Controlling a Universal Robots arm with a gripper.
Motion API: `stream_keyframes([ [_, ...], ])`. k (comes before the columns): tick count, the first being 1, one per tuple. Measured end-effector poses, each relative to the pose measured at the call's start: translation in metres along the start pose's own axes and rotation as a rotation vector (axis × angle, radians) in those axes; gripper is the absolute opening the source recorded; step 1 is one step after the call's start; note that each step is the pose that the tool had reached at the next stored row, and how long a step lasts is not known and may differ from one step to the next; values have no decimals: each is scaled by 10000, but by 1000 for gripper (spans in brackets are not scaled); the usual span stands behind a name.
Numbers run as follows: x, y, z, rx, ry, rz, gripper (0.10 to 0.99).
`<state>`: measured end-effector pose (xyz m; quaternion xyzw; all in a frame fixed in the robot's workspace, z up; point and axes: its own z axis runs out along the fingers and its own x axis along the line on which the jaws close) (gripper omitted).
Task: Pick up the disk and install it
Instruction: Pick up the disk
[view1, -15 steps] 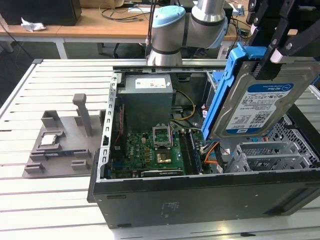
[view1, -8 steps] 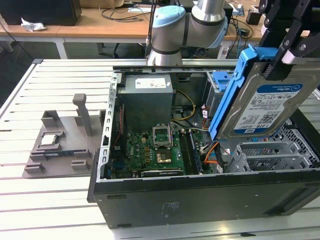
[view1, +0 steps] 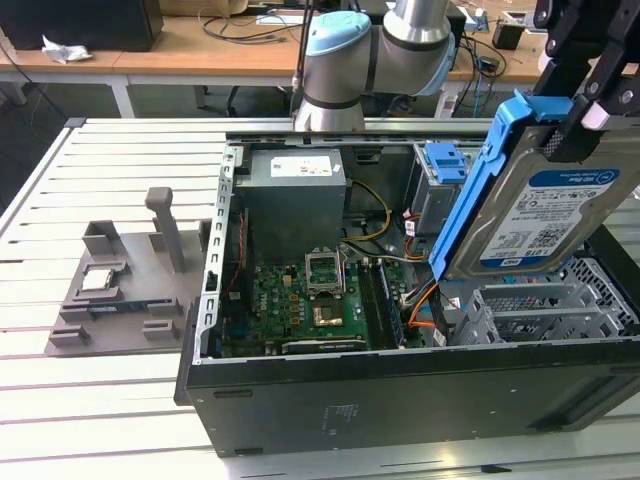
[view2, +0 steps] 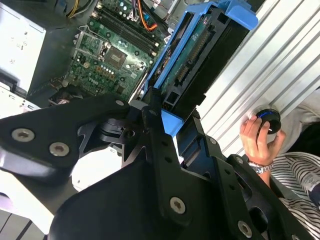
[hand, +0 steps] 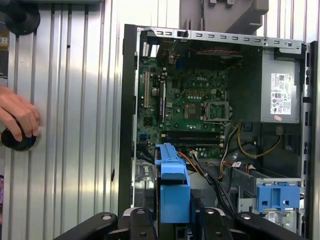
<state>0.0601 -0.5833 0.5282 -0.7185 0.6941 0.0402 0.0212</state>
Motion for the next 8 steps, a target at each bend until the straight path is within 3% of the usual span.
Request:
stream_keyframes([
  [8,5,-109,8,0,-1,0,365],
])
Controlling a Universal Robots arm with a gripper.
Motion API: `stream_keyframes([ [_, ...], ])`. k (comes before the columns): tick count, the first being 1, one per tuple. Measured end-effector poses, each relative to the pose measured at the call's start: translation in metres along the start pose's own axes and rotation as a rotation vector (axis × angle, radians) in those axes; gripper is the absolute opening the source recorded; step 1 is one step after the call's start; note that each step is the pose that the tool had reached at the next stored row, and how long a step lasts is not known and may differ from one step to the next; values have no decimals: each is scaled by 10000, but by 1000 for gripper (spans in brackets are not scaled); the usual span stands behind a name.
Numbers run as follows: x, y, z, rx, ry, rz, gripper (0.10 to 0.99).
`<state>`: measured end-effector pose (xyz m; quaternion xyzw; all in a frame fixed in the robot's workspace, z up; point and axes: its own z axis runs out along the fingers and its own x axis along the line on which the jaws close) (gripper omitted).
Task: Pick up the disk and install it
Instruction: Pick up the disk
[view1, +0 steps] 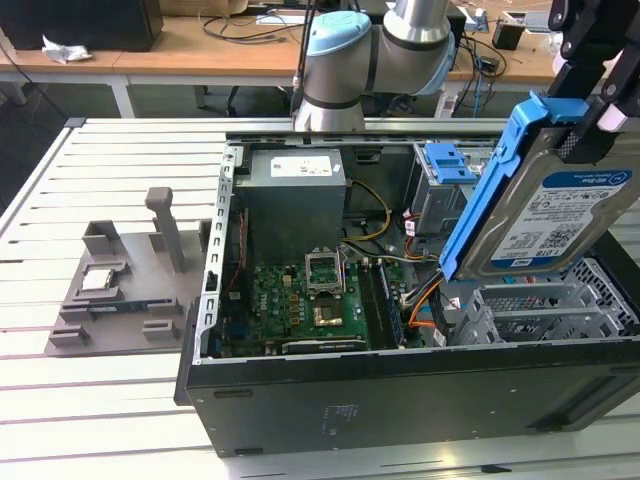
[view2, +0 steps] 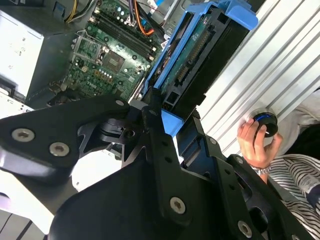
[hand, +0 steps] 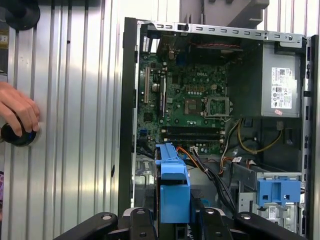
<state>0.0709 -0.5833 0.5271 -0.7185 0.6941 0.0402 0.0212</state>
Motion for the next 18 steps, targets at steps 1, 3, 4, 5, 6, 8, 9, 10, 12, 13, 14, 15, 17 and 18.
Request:
stream_keyframes([
  [1,1,-28,2,0,0,0,365],
  [3,2,-55,4,0,0,1,365],
  [4,3,-69,5,0,1,1,365],
  [5,3,-78,5,0,1,-1,365],
  [6,3,-83,5,0,2,-1,365],
  [8,4,-101,4,0,1,0,365],
  [9,5,-113,5,0,-1,0,365],
  [10,5,-126,7,0,-1,0,365],
  [12,7,-150,16,-1,3,0,365],
  [13,8,-166,25,-3,1,1,365],
  [14,9,-183,33,-3,0,0,365],
  [15,11,-200,41,-5,0,1,365],
  [17,13,-228,59,-7,0,2,365],
  [18,15,-245,71,-8,1,1,365],
])
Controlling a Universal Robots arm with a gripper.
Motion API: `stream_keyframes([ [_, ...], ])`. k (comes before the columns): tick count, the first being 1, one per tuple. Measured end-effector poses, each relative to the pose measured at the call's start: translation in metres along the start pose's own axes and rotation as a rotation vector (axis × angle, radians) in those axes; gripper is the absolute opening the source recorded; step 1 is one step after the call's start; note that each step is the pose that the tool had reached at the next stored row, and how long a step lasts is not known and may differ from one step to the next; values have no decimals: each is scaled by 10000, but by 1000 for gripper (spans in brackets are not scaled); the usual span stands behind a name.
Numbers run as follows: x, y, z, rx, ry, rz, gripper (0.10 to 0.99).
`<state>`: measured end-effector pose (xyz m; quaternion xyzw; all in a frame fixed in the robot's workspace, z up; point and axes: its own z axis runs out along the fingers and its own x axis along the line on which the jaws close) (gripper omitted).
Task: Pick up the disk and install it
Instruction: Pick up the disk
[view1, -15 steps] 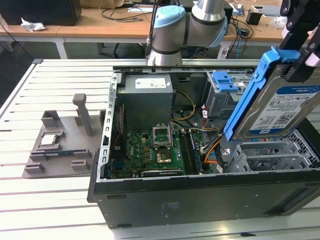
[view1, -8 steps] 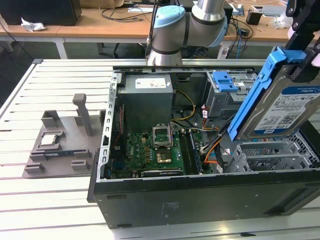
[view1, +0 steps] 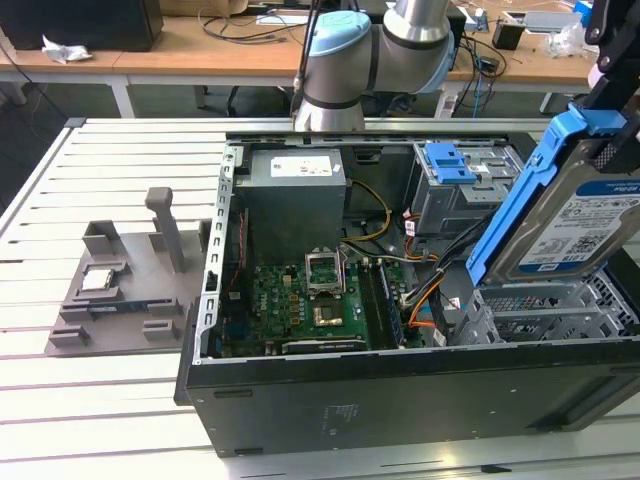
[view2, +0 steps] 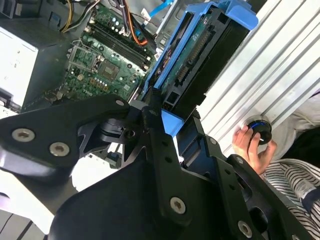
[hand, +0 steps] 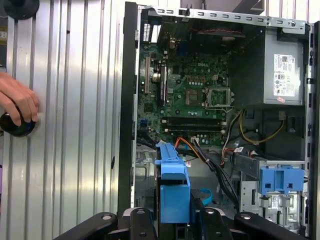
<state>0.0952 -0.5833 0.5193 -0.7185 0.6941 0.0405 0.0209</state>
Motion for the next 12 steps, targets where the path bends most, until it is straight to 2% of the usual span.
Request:
stream_keyframes([
  [8,10,-161,68,-4,3,0,365],
  [12,0,-252,89,-5,36,1,365],
])
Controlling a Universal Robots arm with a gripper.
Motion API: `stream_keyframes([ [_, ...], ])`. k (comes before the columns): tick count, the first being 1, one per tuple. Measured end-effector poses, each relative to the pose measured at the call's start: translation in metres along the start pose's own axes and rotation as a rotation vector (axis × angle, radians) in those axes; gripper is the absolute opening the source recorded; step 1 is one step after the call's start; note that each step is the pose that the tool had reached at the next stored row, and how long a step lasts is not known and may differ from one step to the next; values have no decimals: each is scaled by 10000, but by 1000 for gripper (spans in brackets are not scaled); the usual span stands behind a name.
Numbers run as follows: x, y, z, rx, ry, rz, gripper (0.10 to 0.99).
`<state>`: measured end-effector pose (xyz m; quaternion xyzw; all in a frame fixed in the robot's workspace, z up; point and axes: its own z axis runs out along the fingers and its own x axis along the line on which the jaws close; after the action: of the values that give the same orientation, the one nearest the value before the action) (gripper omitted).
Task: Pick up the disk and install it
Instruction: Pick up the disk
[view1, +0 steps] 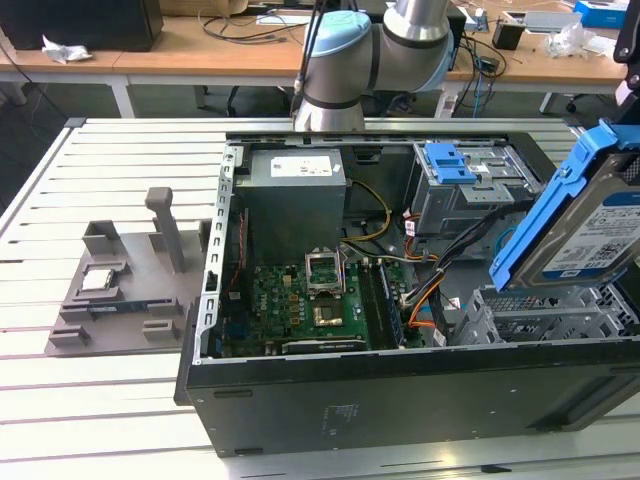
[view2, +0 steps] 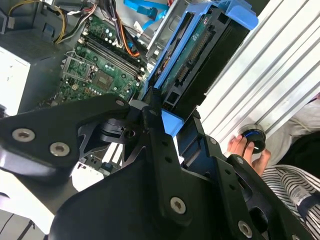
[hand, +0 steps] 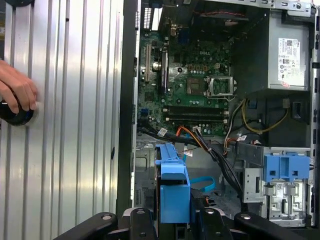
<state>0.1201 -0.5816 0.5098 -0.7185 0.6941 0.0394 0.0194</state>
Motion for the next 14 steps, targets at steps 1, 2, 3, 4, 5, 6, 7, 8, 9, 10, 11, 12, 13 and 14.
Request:
stream_keyframes([
  [1,0,-13,8,0,1,2,365],
  [2,0,-24,17,0,1,5,365],
  [3,0,-35,27,0,3,13,365],
  [4,0,-41,34,2,1,26,365],
  [5,0,-48,44,5,-2,59,365],
  [6,0,-54,52,9,-4,114,365],
  [7,-1,-65,63,16,4,200,365],
  [8,-2,-72,69,20,15,251,365],
  [9,-4,-83,82,27,46,346,365],
  [10,-5,-85,89,29,79,390,365],
  [11,-8,-88,95,32,135,430,365],
  [12,-12,-92,102,33,196,462,365],
  [13,-17,-93,108,35,248,486,365],
  [14,-24,-95,113,35,292,505,365],
])
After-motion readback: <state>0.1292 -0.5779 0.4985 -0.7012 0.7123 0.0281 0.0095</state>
